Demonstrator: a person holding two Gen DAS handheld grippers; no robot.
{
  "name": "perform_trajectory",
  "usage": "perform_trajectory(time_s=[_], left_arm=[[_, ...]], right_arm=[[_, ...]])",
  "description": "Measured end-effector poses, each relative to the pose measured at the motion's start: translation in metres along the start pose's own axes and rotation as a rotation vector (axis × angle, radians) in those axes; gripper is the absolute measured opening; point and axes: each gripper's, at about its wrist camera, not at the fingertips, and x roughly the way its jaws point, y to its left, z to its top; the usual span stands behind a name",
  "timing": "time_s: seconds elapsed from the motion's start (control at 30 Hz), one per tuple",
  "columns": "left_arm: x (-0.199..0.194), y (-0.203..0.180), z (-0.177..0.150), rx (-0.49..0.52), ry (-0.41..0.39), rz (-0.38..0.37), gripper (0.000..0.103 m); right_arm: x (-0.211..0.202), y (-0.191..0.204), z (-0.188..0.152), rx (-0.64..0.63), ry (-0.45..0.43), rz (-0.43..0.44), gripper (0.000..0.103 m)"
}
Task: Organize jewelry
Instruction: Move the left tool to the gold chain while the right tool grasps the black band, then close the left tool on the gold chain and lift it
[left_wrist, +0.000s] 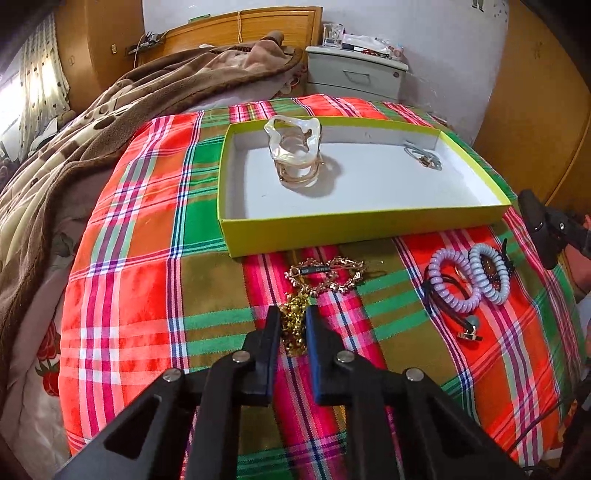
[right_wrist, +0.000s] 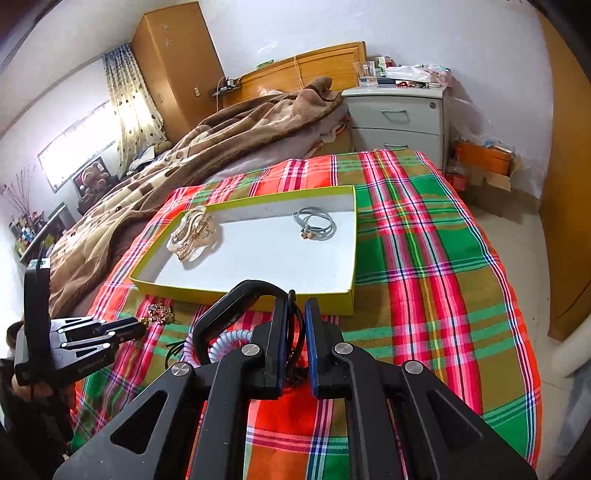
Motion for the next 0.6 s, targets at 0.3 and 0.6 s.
perform_trajectory(time_s=[0.3, 0.6], left_arm=[[-0.005, 0.002, -0.003, -0.040, -0.016, -0.013, 0.013], [-0.027, 0.007, 0.004, -0.065, -0.067, -0.047, 0.013]], right_arm=[[0.000, 0.002, -0.003, -0.005, 0.001, 0.004, 0.009], [-0.006, 0.006, 0.001, -0.012, -0.013, 0.013, 0.009]])
